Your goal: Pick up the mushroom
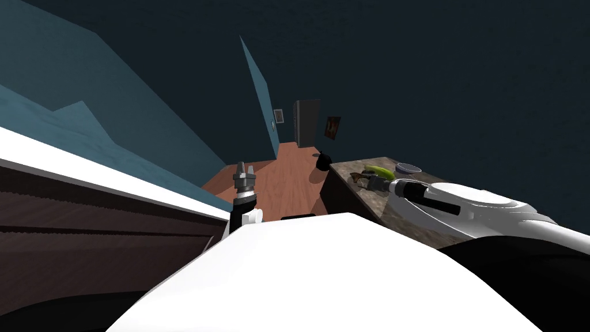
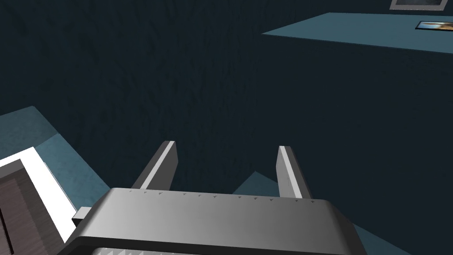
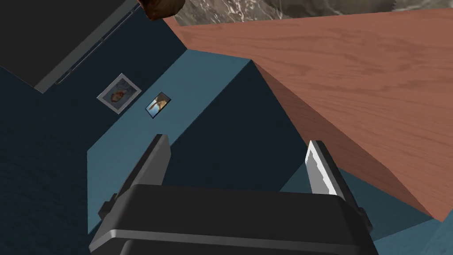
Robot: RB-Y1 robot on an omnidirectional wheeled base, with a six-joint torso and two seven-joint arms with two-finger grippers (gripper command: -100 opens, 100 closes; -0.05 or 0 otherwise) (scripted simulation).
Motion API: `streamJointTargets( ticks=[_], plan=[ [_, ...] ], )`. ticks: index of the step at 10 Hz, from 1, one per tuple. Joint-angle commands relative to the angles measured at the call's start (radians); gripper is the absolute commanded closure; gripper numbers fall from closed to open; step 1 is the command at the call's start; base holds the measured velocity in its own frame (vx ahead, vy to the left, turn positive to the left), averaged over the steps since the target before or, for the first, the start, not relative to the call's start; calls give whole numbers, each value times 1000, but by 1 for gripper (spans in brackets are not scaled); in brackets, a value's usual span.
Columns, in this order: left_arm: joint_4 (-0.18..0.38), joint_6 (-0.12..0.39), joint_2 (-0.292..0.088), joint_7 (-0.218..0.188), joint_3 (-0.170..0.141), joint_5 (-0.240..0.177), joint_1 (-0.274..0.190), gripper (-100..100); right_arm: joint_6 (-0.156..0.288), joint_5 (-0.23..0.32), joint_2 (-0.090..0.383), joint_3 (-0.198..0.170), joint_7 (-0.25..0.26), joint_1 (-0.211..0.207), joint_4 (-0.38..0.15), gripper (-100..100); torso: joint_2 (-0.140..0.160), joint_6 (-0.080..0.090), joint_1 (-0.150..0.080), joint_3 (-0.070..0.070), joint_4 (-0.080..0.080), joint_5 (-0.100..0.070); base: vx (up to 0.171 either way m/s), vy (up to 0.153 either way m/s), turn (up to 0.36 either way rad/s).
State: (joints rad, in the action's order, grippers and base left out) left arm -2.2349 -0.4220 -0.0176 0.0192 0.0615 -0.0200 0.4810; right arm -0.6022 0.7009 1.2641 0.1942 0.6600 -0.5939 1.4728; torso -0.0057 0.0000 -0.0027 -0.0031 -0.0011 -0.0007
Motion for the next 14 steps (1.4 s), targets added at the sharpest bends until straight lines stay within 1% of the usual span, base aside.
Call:
streamJointTargets(
  ticks=[1, 3, 4, 7, 8, 9, 10, 11, 12, 13, 14],
  plan=[
    [0, 0, 0, 0, 0, 0, 0, 0, 3, 33, 50, -10, 3, -12, -45, -100, 0, 0, 0, 0, 0, 0, 95, -48, 95],
    [0, 0, 0, 0, 0, 0, 0, 0, 4, 71, 109, -17, 11, -40, -91, -100, -2, 0, -1, -1, 0, 0, 115, -46, 81],
    [0, 0, 0, 0, 0, 0, 0, 0, 4, 71, 113, -17, 11, -40, -91, -100, -3, 0, -1, -2, -1, 0, 83, -51, 20],
    [0, 0, 0, 0, 0, 0, 0, 0, 3, 117, 174, -34, 22, -77, -143, -100, 0, 0, -1, 0, 0, -1, 71, -46, 55],
    [0, 0, 0, 0, 0, 0, 0, 0, 1, 138, 193, -50, 28, -97, -163, -100, 0, 0, -1, 0, 0, 0, 117, -49, 119],
    [0, 0, 0, 0, 0, 0, 0, 0, -1, 144, 195, -60, 29, -104, -168, -100, -2, 0, -1, -1, 0, -1, 132, -65, 70],
    [0, 0, 0, 0, 0, 0, 0, 0, -1, 144, 195, -60, 29, -104, -168, -100, -3, 0, -2, -2, -1, -1, 80, -31, 17],
    [0, 0, 0, 0, 0, 0, 0, 0, 11, 141, 196, -45, 24, -123, -149, -100, -1, 0, 0, -1, 0, 0, 26, -5, 3],
    [0, 0, 0, 0, 0, 0, 0, 0, 8, 141, 197, -45, 25, -123, -151, 0, 2, 0, 2, 1, 0, 0, 7, -3, 2],
    [0, 0, 0, 0, 0, 0, 0, 0, 16, 169, 190, -49, -8, -114, -150, -100, 4, 0, 3, 2, 1, 0, -26, -10, 122],
    [0, 0, 0, 0, 0, 0, 0, 0, 24, 197, 184, -52, -40, -106, -150, -100, 6, 0, 2, 3, 1, 0, -77, -35, 163]
  ],
)
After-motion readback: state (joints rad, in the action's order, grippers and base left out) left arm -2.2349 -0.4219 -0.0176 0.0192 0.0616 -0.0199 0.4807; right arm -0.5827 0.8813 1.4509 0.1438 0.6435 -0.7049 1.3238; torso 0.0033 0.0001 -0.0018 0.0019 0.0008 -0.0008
